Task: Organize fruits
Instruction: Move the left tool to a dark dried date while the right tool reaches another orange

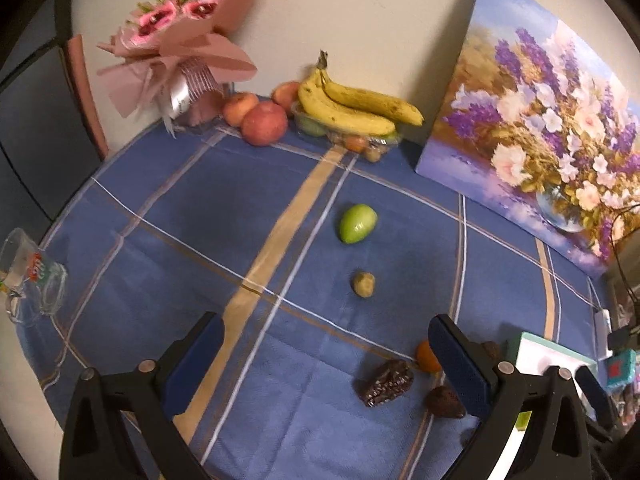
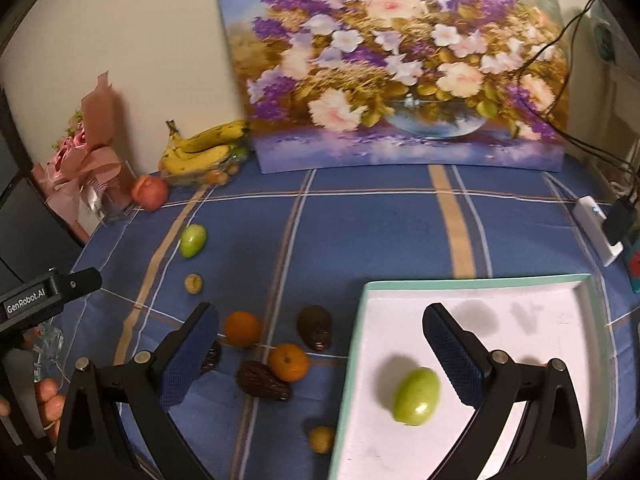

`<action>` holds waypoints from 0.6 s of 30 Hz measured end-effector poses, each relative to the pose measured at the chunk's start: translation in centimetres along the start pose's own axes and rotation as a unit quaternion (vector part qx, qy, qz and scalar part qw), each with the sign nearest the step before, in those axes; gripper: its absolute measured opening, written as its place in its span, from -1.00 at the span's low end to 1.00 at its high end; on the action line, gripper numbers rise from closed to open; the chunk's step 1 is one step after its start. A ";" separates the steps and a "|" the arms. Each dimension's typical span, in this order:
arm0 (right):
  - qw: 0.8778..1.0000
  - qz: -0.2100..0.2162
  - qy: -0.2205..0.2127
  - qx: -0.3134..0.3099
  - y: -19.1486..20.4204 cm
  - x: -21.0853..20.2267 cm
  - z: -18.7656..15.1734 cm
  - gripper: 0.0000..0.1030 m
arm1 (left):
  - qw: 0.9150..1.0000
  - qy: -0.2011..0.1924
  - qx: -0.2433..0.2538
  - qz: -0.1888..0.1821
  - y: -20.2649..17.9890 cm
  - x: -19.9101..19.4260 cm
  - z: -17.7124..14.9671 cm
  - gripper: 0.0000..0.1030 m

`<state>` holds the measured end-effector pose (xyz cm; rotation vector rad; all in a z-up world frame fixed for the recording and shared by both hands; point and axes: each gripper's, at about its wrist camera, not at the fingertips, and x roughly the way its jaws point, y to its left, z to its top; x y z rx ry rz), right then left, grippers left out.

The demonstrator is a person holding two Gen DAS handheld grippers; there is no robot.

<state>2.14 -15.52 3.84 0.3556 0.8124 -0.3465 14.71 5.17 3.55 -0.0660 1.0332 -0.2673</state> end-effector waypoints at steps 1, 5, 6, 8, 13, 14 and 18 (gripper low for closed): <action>1.000 0.003 0.001 -0.002 0.3 0.2 0.0 0.98 | 1.000 0.004 -0.005 -0.005 0.1 0.2 0.0 1.00; 1.000 0.006 -0.001 -0.023 1.6 0.6 -0.1 0.97 | 0.999 0.013 -0.019 -0.044 0.2 0.5 -0.1 1.00; 1.000 0.003 -0.003 -0.027 1.8 0.6 -0.1 0.97 | 0.999 0.009 -0.015 -0.043 -0.1 0.3 0.0 1.00; 0.999 -0.001 -0.015 -0.032 2.1 0.4 0.0 0.97 | 0.999 0.001 -0.005 -0.036 -0.4 -0.1 0.0 1.00; 0.999 0.000 -0.032 -0.038 2.5 -0.1 0.4 0.97 | 0.998 0.005 -0.004 -0.055 -0.8 0.2 0.0 0.98; 0.999 0.000 -0.030 -0.038 2.6 0.0 0.5 0.96 | 0.998 0.007 -0.002 -0.056 -0.9 0.3 0.0 0.97; 1.000 0.004 -0.020 -0.020 2.4 0.5 0.4 0.58 | 0.998 0.024 0.007 -0.062 -1.7 1.5 -0.6 0.93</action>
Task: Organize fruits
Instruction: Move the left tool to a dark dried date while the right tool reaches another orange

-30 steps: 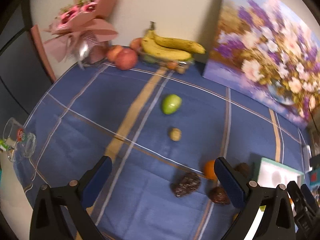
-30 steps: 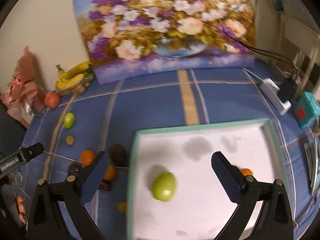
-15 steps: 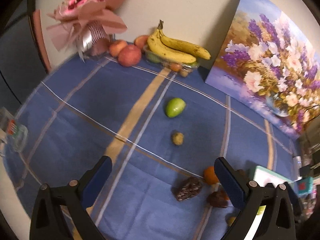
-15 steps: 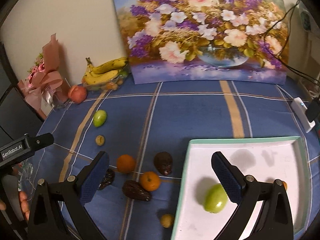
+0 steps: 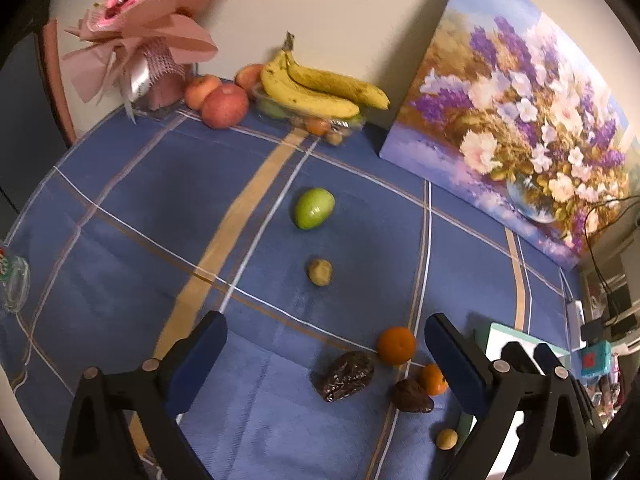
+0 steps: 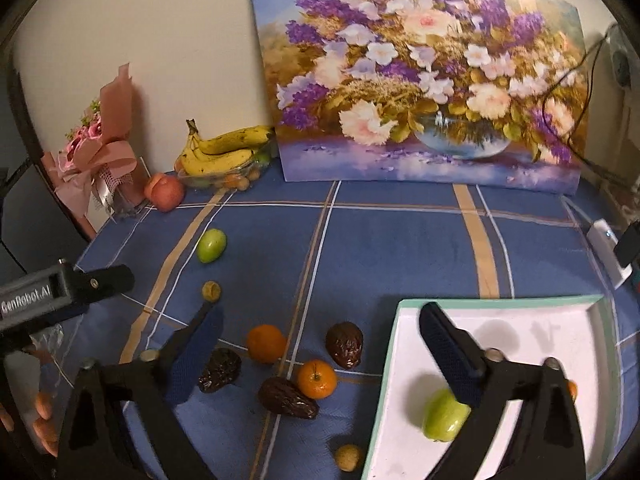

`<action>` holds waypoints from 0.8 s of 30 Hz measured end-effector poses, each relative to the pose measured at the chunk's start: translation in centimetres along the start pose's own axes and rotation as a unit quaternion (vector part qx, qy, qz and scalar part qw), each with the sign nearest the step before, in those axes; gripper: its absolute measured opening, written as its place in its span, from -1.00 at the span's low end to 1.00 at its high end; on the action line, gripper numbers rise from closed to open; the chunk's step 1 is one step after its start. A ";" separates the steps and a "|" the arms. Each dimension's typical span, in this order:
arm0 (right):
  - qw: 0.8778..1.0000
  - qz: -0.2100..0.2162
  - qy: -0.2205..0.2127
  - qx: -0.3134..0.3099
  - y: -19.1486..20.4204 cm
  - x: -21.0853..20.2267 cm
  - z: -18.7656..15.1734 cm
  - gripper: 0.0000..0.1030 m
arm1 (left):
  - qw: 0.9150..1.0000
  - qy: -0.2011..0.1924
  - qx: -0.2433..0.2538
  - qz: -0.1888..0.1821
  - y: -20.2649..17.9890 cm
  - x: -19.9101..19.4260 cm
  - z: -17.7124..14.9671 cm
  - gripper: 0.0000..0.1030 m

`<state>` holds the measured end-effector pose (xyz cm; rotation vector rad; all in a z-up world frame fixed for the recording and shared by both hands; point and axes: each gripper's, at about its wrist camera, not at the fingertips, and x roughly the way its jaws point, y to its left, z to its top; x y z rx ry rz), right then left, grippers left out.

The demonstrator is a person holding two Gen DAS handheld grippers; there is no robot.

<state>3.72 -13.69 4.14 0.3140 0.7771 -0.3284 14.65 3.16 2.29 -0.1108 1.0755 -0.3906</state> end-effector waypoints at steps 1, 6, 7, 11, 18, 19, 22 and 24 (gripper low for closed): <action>1.000 -0.002 0.005 0.002 0.0 0.3 -0.1 0.42 | 1.000 0.007 0.000 -0.002 -0.1 0.5 -0.1 0.90; 0.999 0.005 0.044 0.004 -0.2 2.2 -0.9 0.23 | 0.999 0.047 -0.008 -0.003 -0.2 3.1 -1.3 0.88; 0.999 0.006 0.053 0.005 -0.2 2.7 -1.2 0.18 | 0.998 0.055 -0.008 -0.002 -0.3 3.7 -1.6 0.85; 0.995 0.018 0.101 0.015 -0.7 5.2 -2.9 0.10 | 0.996 0.086 -0.012 0.001 -0.4 5.6 -2.6 0.75; 0.989 0.010 0.149 0.019 -1.1 8.0 -5.0 -0.09 | 0.992 0.123 -0.011 0.004 -0.8 7.9 -3.9 0.65; 0.989 0.014 0.149 0.021 -1.1 8.1 -5.1 -0.10 | 0.992 0.126 -0.011 0.004 -0.8 8.0 -4.0 0.62; 0.989 0.017 0.148 0.021 -1.1 8.2 -5.2 -0.18 | 0.991 0.130 -0.013 0.001 -0.9 8.3 -4.2 0.52; 0.989 0.022 0.145 0.019 -1.0 8.0 -5.1 -0.31 | 0.991 0.136 -0.018 -0.007 -0.9 8.6 -4.3 0.37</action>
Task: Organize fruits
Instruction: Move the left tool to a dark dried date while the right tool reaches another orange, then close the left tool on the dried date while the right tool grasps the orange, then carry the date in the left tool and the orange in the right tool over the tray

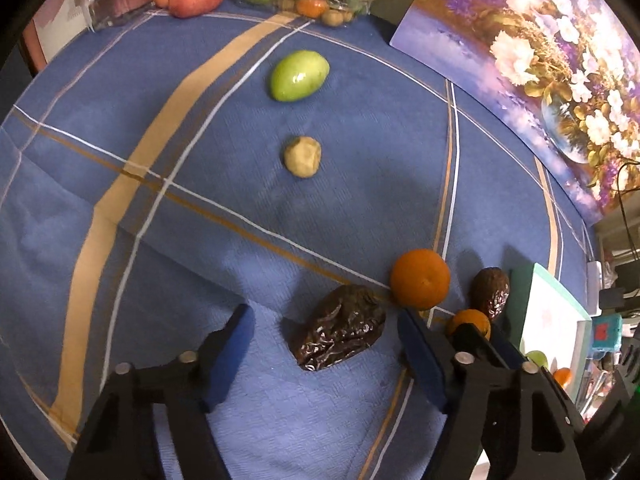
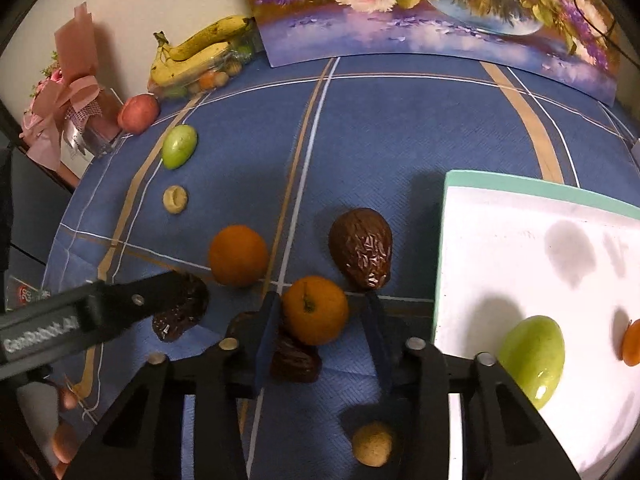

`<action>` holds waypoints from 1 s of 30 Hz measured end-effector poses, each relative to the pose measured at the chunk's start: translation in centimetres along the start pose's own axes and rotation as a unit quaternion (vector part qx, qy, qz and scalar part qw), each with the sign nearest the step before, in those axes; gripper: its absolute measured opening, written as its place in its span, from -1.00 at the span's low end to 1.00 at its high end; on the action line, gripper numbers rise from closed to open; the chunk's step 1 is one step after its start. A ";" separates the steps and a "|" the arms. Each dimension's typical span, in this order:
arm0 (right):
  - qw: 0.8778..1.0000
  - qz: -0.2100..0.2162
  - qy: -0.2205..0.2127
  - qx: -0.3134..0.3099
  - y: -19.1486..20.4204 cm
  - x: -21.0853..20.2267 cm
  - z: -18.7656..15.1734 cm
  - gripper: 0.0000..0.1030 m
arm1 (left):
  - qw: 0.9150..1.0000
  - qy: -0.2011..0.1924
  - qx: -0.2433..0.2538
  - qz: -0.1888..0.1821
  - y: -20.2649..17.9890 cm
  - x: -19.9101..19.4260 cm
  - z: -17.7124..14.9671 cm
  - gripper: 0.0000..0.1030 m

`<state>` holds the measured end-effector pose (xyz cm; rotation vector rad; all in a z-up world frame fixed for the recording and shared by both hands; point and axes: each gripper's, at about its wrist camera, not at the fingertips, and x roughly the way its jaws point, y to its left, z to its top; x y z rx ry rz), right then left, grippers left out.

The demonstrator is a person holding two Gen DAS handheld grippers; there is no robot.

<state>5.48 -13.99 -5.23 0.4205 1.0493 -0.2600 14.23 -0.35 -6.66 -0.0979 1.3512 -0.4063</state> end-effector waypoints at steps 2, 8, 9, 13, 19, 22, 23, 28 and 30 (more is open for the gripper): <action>1.000 -0.012 -0.003 -0.006 0.1 -0.3 -0.1 -0.31 | 1.000 0.006 -0.003 -0.007 0.1 0.3 0.0 0.08; 1.000 -0.010 -0.027 0.005 -0.6 -2.2 0.2 -0.31 | 1.000 -0.011 0.001 -0.024 -0.5 -0.9 0.1 -0.29; 0.999 -0.008 -0.031 0.006 -0.7 -2.5 0.3 -0.31 | 0.999 -0.019 0.005 -0.026 -0.8 -1.4 0.1 -0.29; 0.999 -0.009 -0.051 0.010 -0.8 -4.0 0.8 -0.31 | 0.999 -0.033 0.014 -0.027 -1.2 -2.4 0.2 -0.29; 0.997 -0.007 -0.074 0.010 -0.7 -5.5 1.3 -0.31 | 0.997 -0.061 0.012 -0.041 -1.8 -4.6 0.8 -0.30; 0.996 -0.007 -0.083 0.009 -0.8 -6.3 1.4 -0.31 | 0.996 -0.078 0.017 -0.051 -2.2 -6.1 0.9 -0.29; 0.996 -0.009 -0.086 0.009 -0.9 -6.6 1.4 -0.31 | 0.995 -0.081 0.018 -0.053 -2.5 -6.4 0.9 -0.29; 0.995 -0.018 -0.092 0.015 -1.7 -7.7 1.4 -0.31 | 0.993 -0.096 0.028 -0.065 -3.4 -7.8 0.5 -0.30; 0.995 -0.024 -0.094 0.016 -2.1 -8.1 1.3 -0.31 | 0.992 -0.099 0.032 -0.068 -4.0 -8.1 0.4 -0.30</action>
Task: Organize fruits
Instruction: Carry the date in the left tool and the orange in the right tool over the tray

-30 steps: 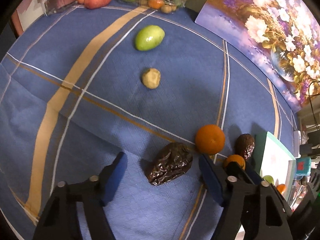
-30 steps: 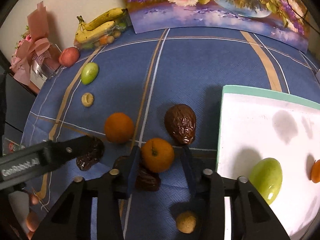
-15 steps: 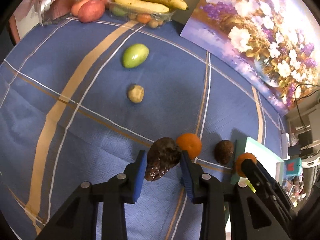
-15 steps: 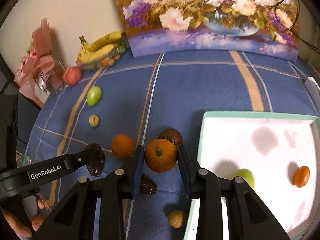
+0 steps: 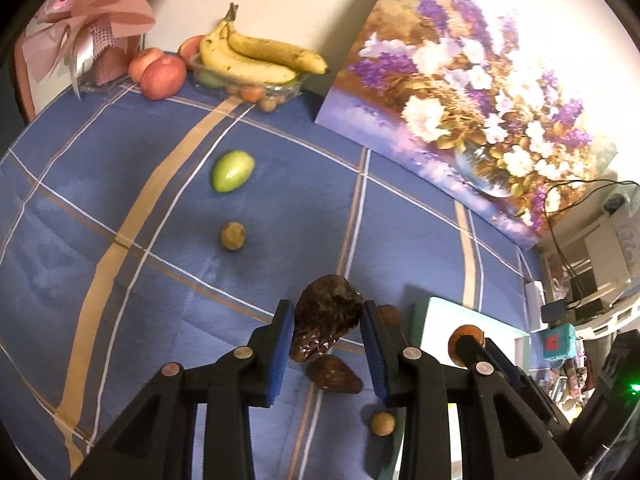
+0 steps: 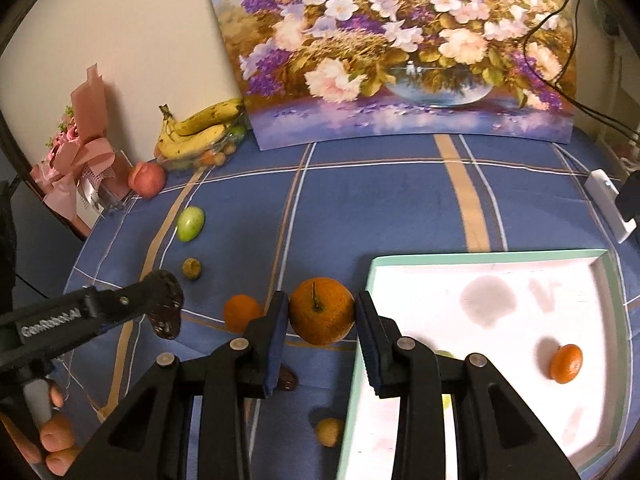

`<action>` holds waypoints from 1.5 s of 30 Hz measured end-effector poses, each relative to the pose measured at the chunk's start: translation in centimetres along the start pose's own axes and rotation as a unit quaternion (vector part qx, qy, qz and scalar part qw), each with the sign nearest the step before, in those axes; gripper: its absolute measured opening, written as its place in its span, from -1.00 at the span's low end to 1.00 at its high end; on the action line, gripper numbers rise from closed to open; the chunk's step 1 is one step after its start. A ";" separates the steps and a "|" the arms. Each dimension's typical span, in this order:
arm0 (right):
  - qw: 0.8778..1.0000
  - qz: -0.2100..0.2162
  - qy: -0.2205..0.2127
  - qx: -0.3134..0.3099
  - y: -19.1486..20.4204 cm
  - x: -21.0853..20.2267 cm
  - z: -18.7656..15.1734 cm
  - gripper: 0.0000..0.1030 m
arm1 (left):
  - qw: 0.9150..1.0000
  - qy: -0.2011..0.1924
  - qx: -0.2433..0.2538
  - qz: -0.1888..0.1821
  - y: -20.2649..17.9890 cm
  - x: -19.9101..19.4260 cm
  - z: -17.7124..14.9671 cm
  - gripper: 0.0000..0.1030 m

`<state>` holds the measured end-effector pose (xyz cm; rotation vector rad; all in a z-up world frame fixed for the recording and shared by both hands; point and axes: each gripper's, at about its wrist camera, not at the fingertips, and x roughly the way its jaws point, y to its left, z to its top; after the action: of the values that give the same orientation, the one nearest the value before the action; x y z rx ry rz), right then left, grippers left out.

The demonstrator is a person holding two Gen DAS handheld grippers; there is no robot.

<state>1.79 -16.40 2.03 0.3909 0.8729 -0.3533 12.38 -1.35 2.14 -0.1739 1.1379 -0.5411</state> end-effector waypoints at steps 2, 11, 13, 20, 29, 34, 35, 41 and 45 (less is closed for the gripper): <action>1.000 -0.008 -0.003 0.001 -0.6 -0.4 0.1 -0.31 | 1.000 -0.001 0.004 -0.003 -0.4 -0.2 -0.1 -0.30; 0.999 -0.034 -0.007 0.025 -3.9 -1.8 0.5 -0.31 | 0.999 0.009 0.040 -0.015 -4.3 0.1 -1.7 -0.29; 0.999 -0.045 -0.008 0.028 -4.9 -2.3 0.6 -0.31 | 0.998 0.015 0.052 -0.021 -5.6 0.3 -2.3 -0.29; 0.996 -0.080 -0.006 0.049 -8.6 -3.6 0.3 -0.31 | 0.995 0.032 0.089 -0.044 -9.5 0.8 -4.1 -0.29; 0.992 -0.108 -0.018 0.059 -11.7 -6.2 0.0 -0.31 | 0.990 0.045 0.119 -0.056 -12.3 1.1 -5.8 -0.29; 0.991 -0.116 -0.022 0.067 -12.5 -7.3 -0.2 -0.31 | 0.989 0.050 0.130 -0.055 -13.1 1.3 -6.4 -0.29; 0.991 -0.116 -0.023 0.069 -12.6 -7.5 -0.2 -0.31 | 0.988 0.051 0.133 -0.055 -13.2 1.3 -6.5 -0.29; 0.990 -0.118 -0.023 0.073 -13.0 -8.1 -0.3 -0.31 | 0.987 0.056 0.142 -0.053 -13.6 1.5 -7.1 -0.29; 0.990 -0.116 -0.018 0.074 -13.0 -8.0 -0.4 -0.31 | 0.986 0.063 0.145 -0.049 -13.7 1.9 -7.4 -0.29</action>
<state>-9.14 -26.43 5.73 0.4203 0.8621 -0.6408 1.94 -13.02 2.93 0.0581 1.1636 -0.8087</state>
